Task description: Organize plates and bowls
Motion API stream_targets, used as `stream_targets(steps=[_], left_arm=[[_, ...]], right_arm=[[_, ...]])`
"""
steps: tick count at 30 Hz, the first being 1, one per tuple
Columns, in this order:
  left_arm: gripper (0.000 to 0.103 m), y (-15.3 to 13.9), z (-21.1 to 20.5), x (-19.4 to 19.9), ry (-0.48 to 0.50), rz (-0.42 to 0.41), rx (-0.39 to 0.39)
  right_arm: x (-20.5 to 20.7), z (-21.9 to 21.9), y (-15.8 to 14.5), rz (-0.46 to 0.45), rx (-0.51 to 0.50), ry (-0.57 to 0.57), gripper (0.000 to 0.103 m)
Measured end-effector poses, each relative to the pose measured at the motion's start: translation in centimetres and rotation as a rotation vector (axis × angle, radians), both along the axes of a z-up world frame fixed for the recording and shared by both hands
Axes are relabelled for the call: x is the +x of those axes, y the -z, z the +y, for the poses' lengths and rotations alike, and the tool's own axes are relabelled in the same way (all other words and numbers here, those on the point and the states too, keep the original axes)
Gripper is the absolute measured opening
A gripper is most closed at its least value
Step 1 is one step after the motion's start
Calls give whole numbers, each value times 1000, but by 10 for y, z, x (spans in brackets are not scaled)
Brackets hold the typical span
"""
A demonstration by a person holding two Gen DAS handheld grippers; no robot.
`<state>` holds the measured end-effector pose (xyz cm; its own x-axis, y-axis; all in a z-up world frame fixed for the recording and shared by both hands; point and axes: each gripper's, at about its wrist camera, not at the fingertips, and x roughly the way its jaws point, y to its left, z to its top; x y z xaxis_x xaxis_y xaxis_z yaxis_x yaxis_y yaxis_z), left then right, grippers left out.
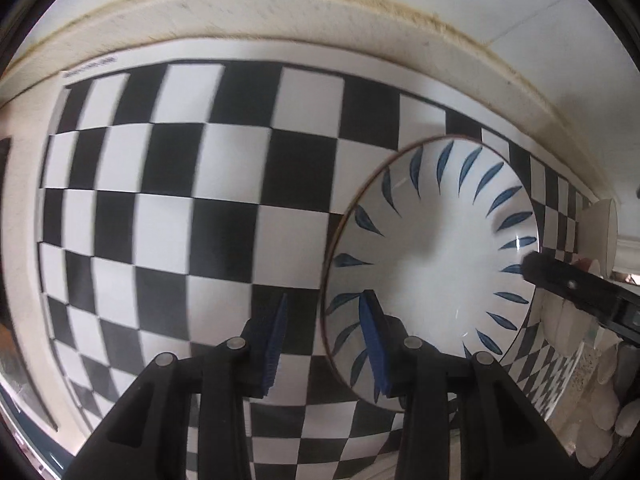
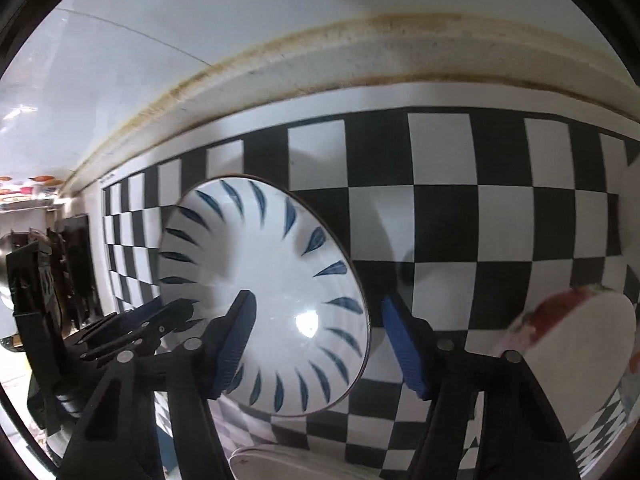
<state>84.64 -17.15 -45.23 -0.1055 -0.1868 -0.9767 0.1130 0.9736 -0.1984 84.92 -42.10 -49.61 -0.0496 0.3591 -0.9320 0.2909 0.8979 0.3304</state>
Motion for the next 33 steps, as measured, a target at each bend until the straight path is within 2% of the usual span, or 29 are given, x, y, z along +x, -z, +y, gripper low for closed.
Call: stream_targets(steps=[2, 3, 5, 6, 9, 15, 22, 33], left_arm=[[34, 6, -2, 2, 1, 5, -16], [33, 6, -2, 2, -1, -2, -25], [32, 6, -4, 1, 7, -4, -27], [23, 7, -6, 0, 10, 3, -47], [24, 6, -9, -4, 10, -16, -24], [23, -3, -17, -14, 9, -57, -3], [23, -23, -28, -24, 11, -102, 2], [23, -81, -30, -67, 49, -194, -18]], right_arm=[[1, 2, 8, 19, 5, -7, 52], [1, 3, 12, 33, 14, -8, 51], [-1, 6, 19, 49, 1, -20, 41], [-1, 7, 21, 49, -14, -27, 40], [-3, 12, 18, 26, -71, -72, 27], [-10, 13, 16, -7, -50, -79, 22], [-21, 11, -4, -52, -49, -92, 19], [-64, 0, -63, -146, -32, -70, 18]])
